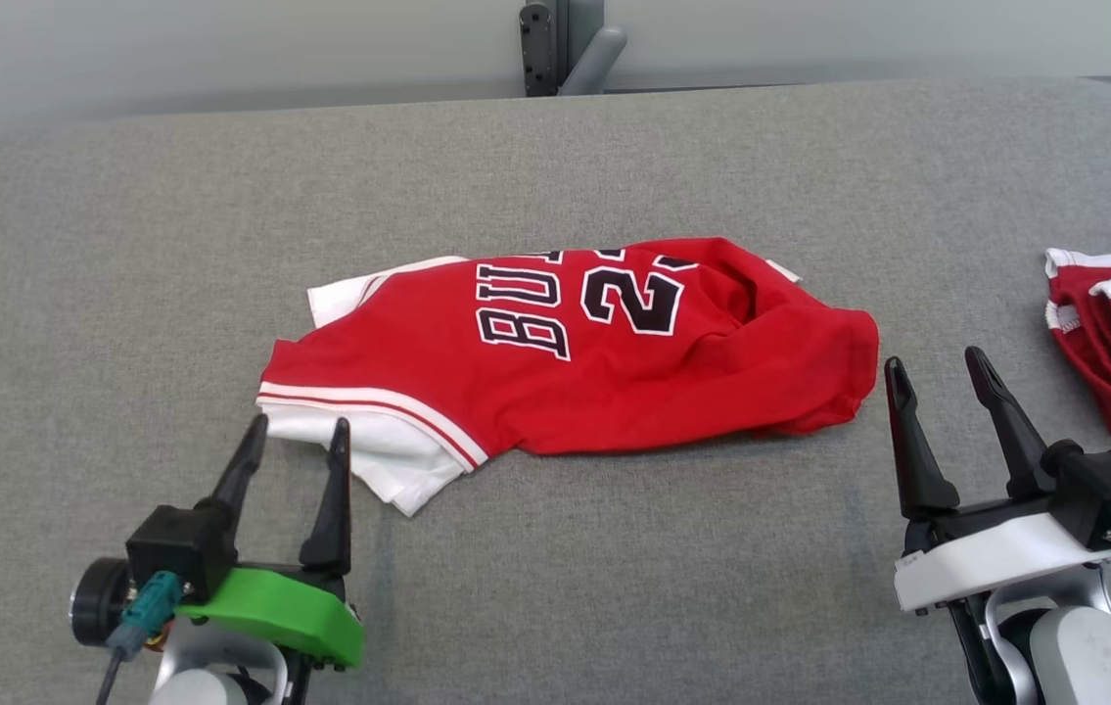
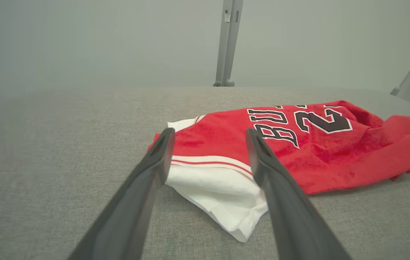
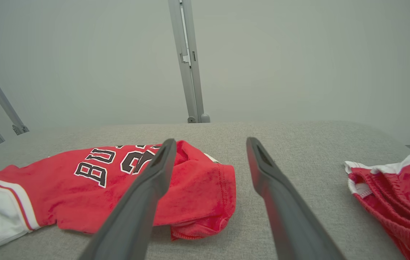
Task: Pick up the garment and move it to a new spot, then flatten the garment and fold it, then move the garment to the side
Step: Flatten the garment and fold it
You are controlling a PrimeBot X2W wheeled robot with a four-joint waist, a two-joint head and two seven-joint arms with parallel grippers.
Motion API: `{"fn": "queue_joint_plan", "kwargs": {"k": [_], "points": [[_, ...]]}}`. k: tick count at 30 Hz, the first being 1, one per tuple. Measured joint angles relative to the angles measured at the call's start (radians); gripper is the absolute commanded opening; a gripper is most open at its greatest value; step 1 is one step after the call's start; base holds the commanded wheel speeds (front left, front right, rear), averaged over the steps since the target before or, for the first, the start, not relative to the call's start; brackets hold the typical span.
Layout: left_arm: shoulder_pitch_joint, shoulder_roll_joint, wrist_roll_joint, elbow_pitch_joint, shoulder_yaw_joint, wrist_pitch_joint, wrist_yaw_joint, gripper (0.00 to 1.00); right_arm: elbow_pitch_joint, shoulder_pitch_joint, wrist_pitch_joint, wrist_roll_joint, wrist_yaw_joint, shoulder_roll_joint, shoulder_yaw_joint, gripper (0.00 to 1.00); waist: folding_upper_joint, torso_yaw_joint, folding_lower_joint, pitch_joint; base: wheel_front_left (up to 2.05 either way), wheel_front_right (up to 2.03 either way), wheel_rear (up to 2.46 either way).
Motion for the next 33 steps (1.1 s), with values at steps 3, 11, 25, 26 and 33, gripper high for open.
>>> {"fn": "queue_joint_plan", "kwargs": {"k": [3,11,25,26,33], "points": [[-0.001,-0.014,-0.025,0.057,-0.022,0.040,-0.021,1.00,0.000,-0.009,0.000,0.001,0.000,0.001,0.005,1.00,0.0000,-0.006,0.0000,0.022,0.00,0.00,0.00],[-0.020,-0.040,-0.089,0.186,-0.021,0.079,-0.040,1.00,0.007,-0.031,-0.009,0.001,0.000,0.005,0.003,1.00,0.0000,-0.034,0.0000,0.085,0.00,0.00,0.00],[-0.143,-0.040,-0.141,0.340,0.002,0.036,-0.100,0.00,0.069,-0.036,-0.013,0.031,0.000,0.013,-0.020,1.00,0.0000,-0.077,0.0000,0.183,0.00,0.00,0.00],[-0.148,-0.040,-0.141,0.344,0.002,0.031,-0.102,0.00,0.083,-0.042,-0.013,0.035,0.000,0.011,-0.010,1.00,0.0000,-0.077,0.0000,0.189,0.00,0.00,0.00],[-0.177,-0.042,-0.140,0.362,-0.009,0.012,-0.109,0.00,0.162,-0.092,-0.018,0.069,0.000,0.006,0.048,1.00,0.0000,-0.070,0.0000,0.217,0.00,0.00,0.00]]}}
